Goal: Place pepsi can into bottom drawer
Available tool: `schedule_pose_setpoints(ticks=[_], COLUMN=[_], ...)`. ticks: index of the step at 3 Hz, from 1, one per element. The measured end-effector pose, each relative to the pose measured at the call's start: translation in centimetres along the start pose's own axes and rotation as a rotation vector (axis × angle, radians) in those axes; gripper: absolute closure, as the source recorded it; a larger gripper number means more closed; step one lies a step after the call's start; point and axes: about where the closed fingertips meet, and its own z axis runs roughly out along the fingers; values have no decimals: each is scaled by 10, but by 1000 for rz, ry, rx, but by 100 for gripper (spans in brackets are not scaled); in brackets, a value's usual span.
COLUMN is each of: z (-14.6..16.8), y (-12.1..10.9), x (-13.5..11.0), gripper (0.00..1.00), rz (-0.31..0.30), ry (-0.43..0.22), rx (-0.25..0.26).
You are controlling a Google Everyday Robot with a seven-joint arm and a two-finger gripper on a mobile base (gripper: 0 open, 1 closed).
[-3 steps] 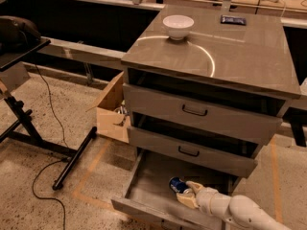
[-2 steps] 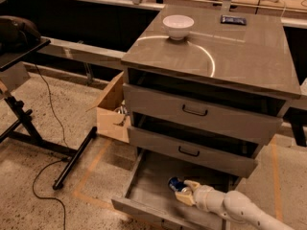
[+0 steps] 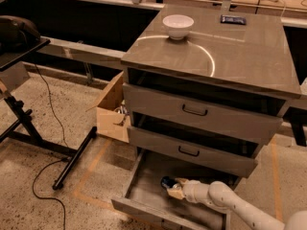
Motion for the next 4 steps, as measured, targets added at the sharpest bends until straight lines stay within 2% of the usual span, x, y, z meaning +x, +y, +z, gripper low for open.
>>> schedule_pose_setpoints(ticks=[2,4], z=[36,39], y=[-15,-18], x=[18,27], gripper=[100,59], rz=[11,32], ry=[35,66], rx=[3,34])
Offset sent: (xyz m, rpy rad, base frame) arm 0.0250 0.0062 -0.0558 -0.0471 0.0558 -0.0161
